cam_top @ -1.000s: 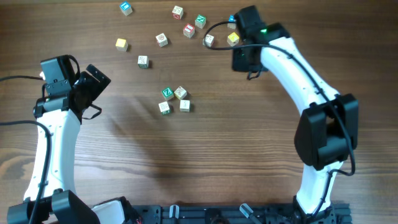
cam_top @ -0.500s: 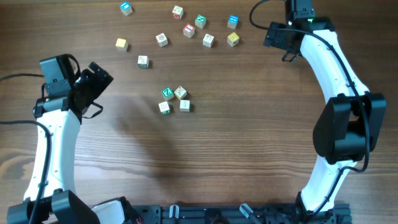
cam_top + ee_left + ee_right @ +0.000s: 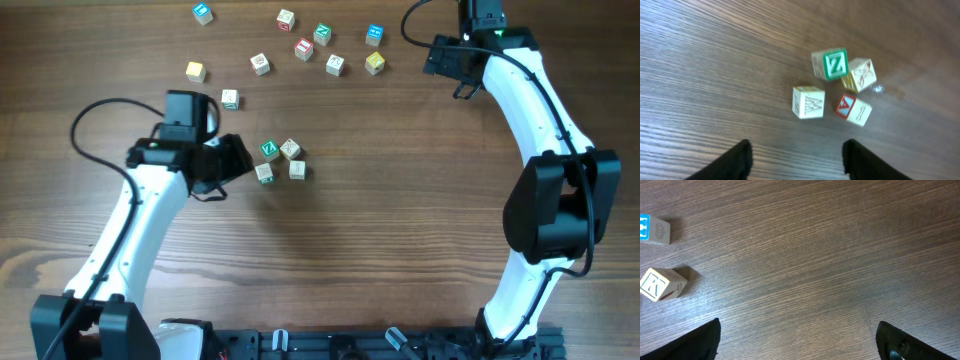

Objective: Form a circle

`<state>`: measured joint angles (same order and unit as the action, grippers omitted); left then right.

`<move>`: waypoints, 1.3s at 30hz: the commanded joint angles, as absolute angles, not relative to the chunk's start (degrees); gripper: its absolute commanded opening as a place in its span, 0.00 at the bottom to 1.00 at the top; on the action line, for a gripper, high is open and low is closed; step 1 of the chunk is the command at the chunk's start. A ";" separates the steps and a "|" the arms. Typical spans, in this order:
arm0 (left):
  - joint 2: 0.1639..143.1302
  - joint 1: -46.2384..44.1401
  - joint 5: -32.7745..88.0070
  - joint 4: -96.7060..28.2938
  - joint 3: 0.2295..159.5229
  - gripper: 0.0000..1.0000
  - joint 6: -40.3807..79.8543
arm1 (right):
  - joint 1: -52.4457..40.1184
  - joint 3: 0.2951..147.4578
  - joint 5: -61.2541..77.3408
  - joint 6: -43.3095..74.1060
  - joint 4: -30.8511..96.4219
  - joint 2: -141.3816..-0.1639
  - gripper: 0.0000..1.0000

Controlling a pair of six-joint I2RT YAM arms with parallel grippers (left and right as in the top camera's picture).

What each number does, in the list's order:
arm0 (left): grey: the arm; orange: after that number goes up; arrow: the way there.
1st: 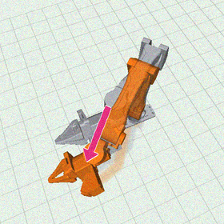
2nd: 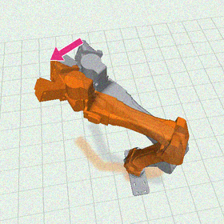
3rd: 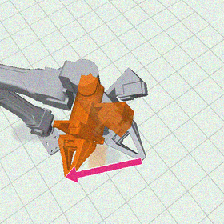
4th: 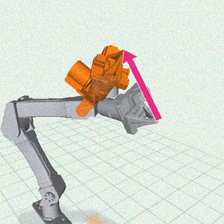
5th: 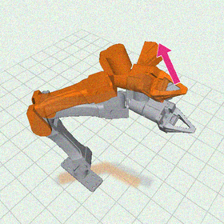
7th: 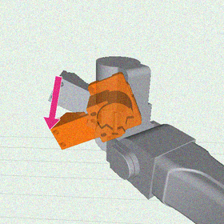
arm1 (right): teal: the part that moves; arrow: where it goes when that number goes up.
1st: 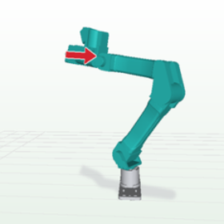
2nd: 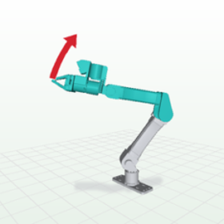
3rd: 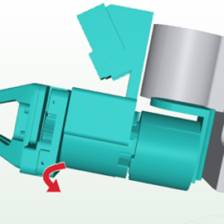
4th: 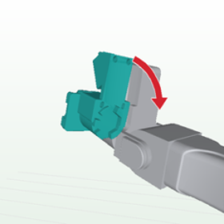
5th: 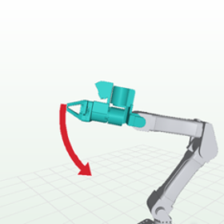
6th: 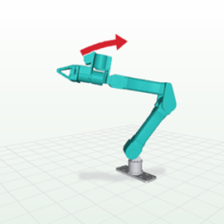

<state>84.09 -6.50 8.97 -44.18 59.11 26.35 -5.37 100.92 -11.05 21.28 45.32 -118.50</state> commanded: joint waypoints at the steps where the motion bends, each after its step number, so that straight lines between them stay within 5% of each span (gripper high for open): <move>1: 85.19 -10.83 2.00 -44.64 59.05 0.58 26.17 | -5.43 101.78 -12.23 21.02 45.19 -117.91 1.00; 23: 100.68 -17.26 -1.61 -35.09 59.05 0.63 25.91 | -5.45 101.78 -12.23 20.99 45.19 -117.91 1.00; 39: 100.97 -17.89 -1.61 -34.22 59.05 0.43 25.89 | -5.43 101.78 -12.21 20.99 45.19 -117.91 1.00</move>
